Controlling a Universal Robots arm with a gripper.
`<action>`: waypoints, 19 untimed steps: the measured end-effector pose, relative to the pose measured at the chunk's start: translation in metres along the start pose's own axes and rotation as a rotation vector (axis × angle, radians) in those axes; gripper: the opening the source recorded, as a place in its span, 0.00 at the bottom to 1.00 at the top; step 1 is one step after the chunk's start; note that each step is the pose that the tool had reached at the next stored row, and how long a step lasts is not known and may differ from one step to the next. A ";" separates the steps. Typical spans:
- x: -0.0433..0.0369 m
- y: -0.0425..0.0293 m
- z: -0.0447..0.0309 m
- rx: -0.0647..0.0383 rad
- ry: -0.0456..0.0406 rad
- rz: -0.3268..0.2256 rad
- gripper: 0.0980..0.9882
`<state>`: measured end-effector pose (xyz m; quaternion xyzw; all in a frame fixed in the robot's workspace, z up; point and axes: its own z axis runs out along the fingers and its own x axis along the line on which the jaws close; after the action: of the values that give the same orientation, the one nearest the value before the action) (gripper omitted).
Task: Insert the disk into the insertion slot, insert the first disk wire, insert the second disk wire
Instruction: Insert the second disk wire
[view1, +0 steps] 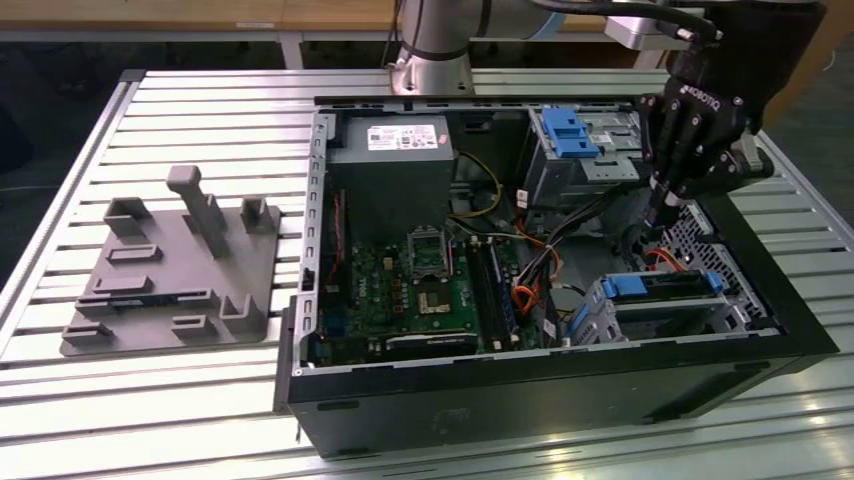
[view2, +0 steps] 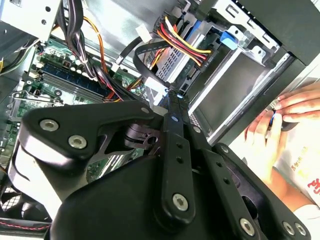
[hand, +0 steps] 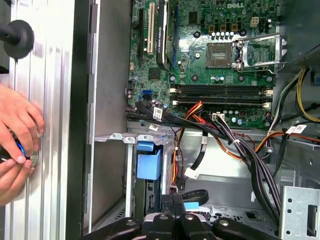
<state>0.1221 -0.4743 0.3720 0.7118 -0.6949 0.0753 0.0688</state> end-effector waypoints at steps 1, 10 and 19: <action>-0.0001 0.0000 0.0002 0.000 -0.0001 0.000 0.03; -0.0001 0.0000 0.0006 0.000 -0.0035 0.000 0.11; 0.0057 0.0046 0.0050 0.002 -0.0172 0.000 0.19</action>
<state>0.1177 -0.4809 0.3682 0.7125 -0.6954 0.0698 0.0622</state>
